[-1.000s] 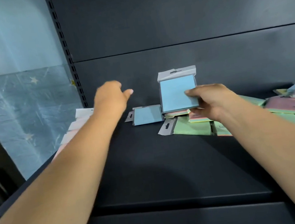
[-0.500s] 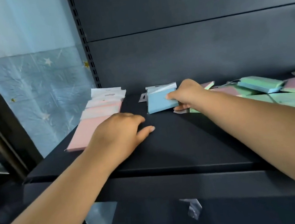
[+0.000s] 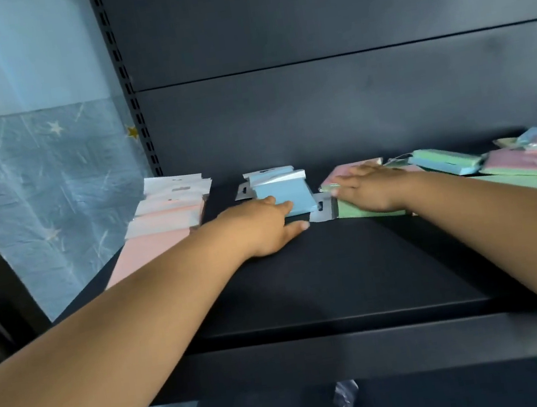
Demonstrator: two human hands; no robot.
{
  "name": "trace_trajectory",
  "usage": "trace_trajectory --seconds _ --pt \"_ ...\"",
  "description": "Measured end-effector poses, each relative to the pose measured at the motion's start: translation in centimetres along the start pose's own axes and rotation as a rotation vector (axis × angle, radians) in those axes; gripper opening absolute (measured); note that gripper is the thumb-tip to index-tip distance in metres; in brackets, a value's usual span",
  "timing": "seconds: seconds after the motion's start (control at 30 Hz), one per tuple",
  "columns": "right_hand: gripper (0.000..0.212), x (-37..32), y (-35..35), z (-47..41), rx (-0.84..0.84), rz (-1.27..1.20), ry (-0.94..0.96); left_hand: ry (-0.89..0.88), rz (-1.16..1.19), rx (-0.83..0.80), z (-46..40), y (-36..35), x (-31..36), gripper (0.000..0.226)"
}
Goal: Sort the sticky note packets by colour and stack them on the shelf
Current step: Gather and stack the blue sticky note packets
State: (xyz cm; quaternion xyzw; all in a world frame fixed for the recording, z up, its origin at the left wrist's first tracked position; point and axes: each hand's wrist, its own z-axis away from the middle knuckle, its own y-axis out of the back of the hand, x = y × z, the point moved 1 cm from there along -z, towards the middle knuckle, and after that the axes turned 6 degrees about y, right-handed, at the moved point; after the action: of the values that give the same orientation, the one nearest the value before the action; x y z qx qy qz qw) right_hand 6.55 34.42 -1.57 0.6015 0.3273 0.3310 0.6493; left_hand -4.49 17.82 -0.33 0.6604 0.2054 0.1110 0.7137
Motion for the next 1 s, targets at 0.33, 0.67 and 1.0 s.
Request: trace_trajectory --seconds 0.33,0.67,1.0 --pt "0.055 4.6 -0.1 3.9 0.023 0.024 -0.101 0.054 0.05 0.001 -0.1 -1.0 -0.5 0.071" --pt "0.055 5.2 0.2 6.3 0.22 0.021 -0.307 0.047 0.028 0.016 -0.1 -1.0 -0.3 0.07" --pt "0.038 7.9 3.5 10.0 0.553 0.026 -0.322 0.074 0.215 0.396 1.8 2.5 4.2 0.034"
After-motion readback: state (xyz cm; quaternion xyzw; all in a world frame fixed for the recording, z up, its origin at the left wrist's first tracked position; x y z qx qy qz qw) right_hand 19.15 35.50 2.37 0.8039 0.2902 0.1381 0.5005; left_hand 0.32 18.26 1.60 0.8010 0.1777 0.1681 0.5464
